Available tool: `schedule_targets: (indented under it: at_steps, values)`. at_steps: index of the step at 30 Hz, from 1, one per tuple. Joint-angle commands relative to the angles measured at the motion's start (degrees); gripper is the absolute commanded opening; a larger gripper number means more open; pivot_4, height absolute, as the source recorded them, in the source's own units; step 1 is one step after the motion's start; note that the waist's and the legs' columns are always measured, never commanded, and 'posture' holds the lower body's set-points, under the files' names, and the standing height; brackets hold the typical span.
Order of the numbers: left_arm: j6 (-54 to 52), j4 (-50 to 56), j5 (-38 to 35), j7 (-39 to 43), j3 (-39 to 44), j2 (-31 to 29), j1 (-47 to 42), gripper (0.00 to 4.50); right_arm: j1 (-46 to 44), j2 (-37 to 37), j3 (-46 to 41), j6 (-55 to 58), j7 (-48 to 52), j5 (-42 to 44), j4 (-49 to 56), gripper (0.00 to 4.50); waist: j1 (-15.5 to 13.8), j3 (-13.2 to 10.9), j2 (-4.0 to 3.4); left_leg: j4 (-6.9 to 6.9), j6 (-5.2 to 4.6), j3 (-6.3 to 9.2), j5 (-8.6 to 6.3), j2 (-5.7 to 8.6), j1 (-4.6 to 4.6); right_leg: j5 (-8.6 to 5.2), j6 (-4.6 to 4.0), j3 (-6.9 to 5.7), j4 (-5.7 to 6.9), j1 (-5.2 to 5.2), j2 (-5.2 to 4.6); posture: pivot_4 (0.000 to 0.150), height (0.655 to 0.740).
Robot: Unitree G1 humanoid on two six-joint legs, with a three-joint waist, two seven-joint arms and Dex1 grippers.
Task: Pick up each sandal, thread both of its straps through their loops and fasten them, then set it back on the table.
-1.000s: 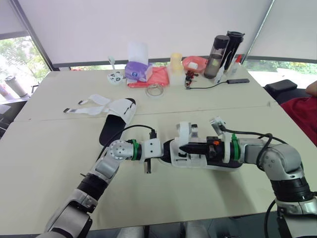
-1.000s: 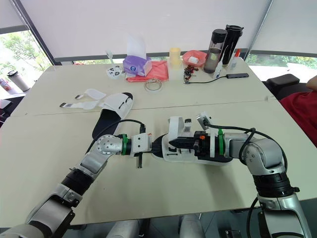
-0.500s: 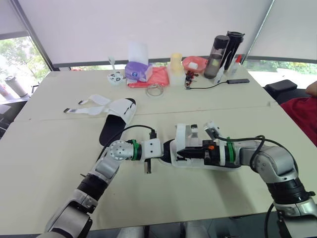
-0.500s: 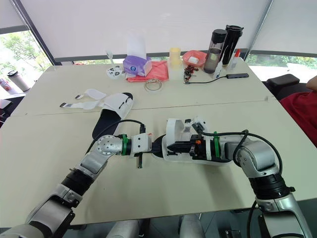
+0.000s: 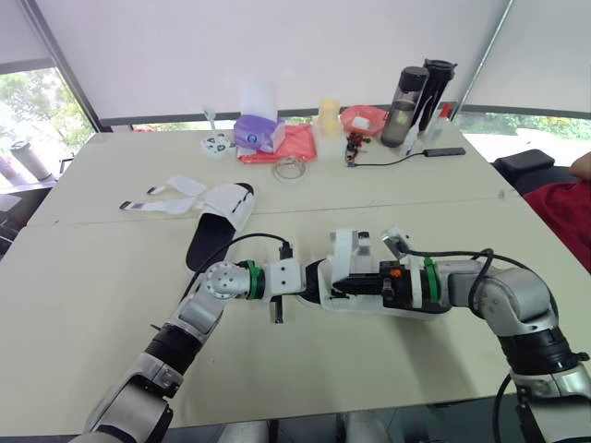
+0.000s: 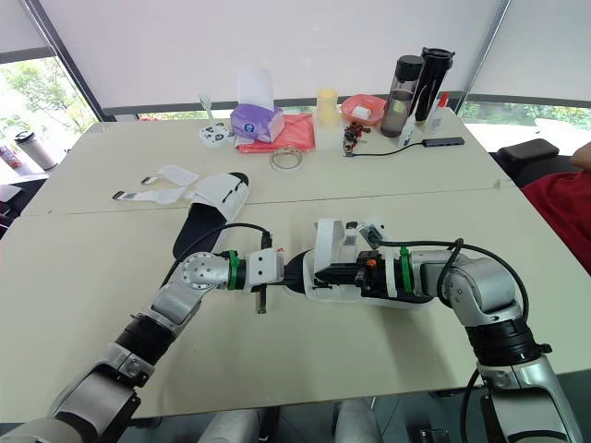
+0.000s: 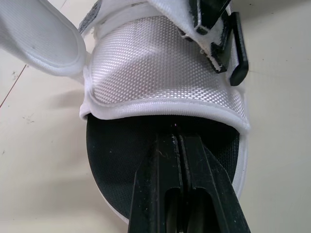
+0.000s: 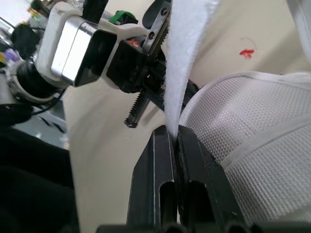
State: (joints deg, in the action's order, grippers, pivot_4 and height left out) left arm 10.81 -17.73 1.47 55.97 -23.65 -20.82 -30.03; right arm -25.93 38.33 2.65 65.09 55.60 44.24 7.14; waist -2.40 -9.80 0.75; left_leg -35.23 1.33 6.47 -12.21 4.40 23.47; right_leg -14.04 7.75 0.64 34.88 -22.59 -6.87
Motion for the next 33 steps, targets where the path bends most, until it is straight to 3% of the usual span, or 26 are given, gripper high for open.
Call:
schedule_targets:
  at_steps: [1, 11, 24, 33]
  values:
    - [-1.8, -4.3, 4.3, -0.7, -2.3, -0.6, 1.5, 0.0, 1.1, 1.2, 0.3, 3.0, 1.0, 2.2, 2.5, 0.06, 0.0, 0.0, 0.0, 0.01, 0.0, 0.0, 0.0, 0.0, 0.01, 0.0, 0.01, 0.0, -0.03, 0.0, 0.0, 0.15, 0.74]
    - [-1.8, -3.9, 4.4, -0.8, -2.4, -0.8, 1.9, 0.0, 1.9, 1.7, 1.2, 2.4, 0.6, 1.2, 3.1, 0.06, 0.1, 0.0, -0.02, 0.12, -0.02, 0.06, -0.01, -0.01, 0.02, 0.06, -0.05, -0.15, -0.6, 0.08, 0.02, 0.15, 0.74]
    - [-1.3, -4.1, 4.5, -1.0, -2.5, -0.8, 1.8, 0.0, 3.6, 7.1, 11.7, -11.5, 0.0, -14.2, 4.1, 0.06, 0.1, 0.5, 0.1, 0.12, -0.01, 0.14, -0.03, -0.03, 0.01, -0.01, 0.05, -0.29, -0.72, 0.14, 0.01, 0.15, 0.74]
    - [-1.2, -4.5, 4.5, -1.2, -2.7, -0.9, 1.5, 0.0, 5.7, 8.9, 12.4, -12.9, 3.2, -13.5, 8.1, 0.06, 0.0, 0.6, 0.1, 0.15, -0.03, 0.16, -0.05, -0.03, 0.01, -0.02, 0.05, -0.29, -0.8, 0.17, -0.03, 0.15, 0.74]
